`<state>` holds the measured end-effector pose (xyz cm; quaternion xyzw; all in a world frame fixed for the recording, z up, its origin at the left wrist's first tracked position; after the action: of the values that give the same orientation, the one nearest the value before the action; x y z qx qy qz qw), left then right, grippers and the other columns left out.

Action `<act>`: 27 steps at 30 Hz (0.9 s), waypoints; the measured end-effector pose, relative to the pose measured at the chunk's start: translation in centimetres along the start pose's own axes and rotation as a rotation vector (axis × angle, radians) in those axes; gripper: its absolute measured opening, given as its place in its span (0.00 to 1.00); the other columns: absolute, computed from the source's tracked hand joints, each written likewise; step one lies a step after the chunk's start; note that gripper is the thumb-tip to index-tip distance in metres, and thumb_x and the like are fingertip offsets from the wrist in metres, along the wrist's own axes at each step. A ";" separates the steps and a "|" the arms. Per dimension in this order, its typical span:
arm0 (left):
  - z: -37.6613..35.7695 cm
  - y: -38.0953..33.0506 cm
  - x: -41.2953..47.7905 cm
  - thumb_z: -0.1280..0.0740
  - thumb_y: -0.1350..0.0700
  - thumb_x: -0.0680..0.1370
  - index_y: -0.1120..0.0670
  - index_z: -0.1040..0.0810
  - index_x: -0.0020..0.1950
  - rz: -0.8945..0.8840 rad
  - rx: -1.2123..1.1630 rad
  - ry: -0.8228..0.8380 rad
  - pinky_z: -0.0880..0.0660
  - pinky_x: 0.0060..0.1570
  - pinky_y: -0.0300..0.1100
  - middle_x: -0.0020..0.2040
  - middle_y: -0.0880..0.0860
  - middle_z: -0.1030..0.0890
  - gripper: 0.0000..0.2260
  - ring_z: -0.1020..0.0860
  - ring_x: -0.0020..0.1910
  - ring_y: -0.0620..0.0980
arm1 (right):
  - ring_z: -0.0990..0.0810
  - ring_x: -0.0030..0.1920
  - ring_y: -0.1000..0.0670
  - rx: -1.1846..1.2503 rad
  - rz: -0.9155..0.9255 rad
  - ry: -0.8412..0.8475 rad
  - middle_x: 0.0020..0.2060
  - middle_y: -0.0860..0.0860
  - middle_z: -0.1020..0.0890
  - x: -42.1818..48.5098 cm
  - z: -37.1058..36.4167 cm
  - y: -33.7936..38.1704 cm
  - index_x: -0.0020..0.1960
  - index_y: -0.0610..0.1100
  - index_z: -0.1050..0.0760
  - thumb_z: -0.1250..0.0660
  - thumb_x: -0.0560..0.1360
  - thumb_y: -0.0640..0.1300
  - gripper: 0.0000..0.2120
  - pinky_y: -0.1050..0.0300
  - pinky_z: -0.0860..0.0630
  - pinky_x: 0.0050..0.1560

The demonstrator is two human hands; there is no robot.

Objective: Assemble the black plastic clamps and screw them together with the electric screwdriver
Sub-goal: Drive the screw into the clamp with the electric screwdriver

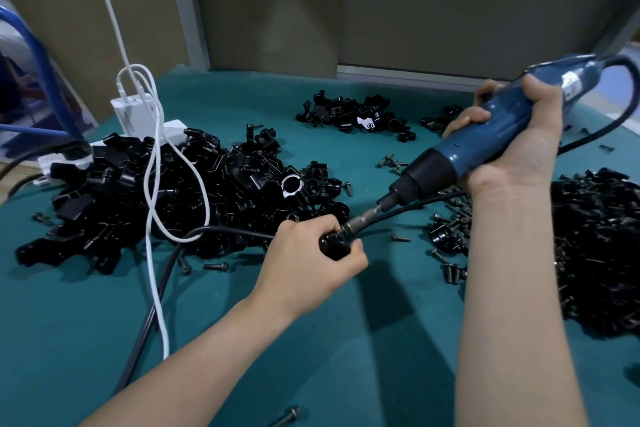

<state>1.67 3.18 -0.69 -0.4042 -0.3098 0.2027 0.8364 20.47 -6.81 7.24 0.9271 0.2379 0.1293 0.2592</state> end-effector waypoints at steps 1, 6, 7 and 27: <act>0.1 -0.1 0.0 0.33 0.47 0.67 0.49 0.38 0.25 -0.014 0.022 -0.002 0.35 0.25 0.42 0.21 0.51 0.33 0.17 0.35 0.23 0.52 | 0.30 0.26 0.56 -0.012 -0.001 0.002 0.34 0.53 0.22 0.0 -0.1 0.0 0.43 0.45 0.31 0.37 0.74 0.48 0.07 0.63 0.29 0.28; 0.4 -0.9 0.0 0.33 0.47 0.67 0.47 0.40 0.26 -0.093 0.136 0.001 0.41 0.27 0.37 0.20 0.47 0.38 0.17 0.38 0.22 0.48 | 0.30 0.25 0.56 -0.018 -0.005 -0.026 0.34 0.52 0.22 0.1 0.1 -0.1 0.44 0.45 0.32 0.37 0.75 0.47 0.07 0.63 0.30 0.28; 0.4 -1.0 -0.1 0.33 0.47 0.67 0.47 0.40 0.27 -0.098 0.143 -0.002 0.41 0.28 0.37 0.20 0.47 0.38 0.17 0.38 0.22 0.48 | 0.30 0.25 0.56 -0.015 -0.008 -0.028 0.34 0.52 0.22 0.1 0.2 -0.1 0.44 0.45 0.32 0.37 0.75 0.47 0.07 0.63 0.30 0.28; -0.4 -0.1 -0.2 0.37 0.41 0.64 0.46 0.35 0.28 -0.037 0.053 0.000 0.41 0.26 0.39 0.22 0.49 0.38 0.12 0.41 0.25 0.49 | 0.30 0.24 0.56 -0.002 -0.064 -0.119 0.31 0.53 0.24 0.5 1.4 -1.3 0.39 0.45 0.32 0.36 0.75 0.46 0.09 0.63 0.30 0.27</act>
<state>1.79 2.79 -0.90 -0.3760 -0.3117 0.1952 0.8505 20.88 -6.20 5.46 0.9249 0.2513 0.0659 0.2776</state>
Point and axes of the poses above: each hand's wrist, its own x-axis towards the middle knuckle, its own z-axis out of the back of the hand, y = z × x, the point moved 8 cm from there along x, towards the middle knuckle
